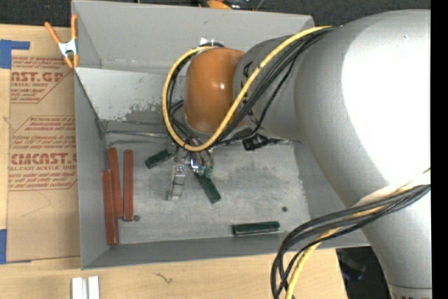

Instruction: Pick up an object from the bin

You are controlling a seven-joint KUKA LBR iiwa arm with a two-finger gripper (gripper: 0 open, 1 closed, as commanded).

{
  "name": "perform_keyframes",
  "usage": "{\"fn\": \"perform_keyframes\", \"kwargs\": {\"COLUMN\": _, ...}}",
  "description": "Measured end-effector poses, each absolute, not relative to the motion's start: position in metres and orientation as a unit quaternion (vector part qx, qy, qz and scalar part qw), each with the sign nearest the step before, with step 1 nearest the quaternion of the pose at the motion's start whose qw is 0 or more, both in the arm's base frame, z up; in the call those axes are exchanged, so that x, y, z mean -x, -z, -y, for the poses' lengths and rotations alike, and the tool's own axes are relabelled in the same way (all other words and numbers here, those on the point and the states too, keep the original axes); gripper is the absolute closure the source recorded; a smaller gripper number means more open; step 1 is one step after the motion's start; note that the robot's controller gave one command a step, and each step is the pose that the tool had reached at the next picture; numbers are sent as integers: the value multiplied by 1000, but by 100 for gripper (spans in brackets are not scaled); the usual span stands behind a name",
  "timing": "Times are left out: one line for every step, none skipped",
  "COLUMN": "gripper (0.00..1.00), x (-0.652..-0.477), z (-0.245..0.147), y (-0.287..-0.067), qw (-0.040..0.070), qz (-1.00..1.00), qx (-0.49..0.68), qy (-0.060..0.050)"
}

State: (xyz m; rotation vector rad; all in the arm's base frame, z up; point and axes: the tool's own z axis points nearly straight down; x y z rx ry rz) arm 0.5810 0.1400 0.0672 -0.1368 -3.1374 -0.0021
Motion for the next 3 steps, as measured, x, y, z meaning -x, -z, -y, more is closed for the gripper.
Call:
{"fn": "perform_keyframes", "kwargs": {"gripper": 0, "x": -592, "z": -172, "y": -70, "qw": -2, "qz": 998, "qx": -69, "qy": 1}}
{"fn": "perform_keyframes", "kwargs": {"gripper": 100, "x": -592, "z": -171, "y": -70, "qw": -1, "qz": 998, "qx": -68, "qy": 1}}
{"fn": "perform_keyframes", "kwargs": {"gripper": 100, "x": -577, "z": -136, "y": -219, "qw": -5, "qz": 997, "qx": -81, "qy": 0}}
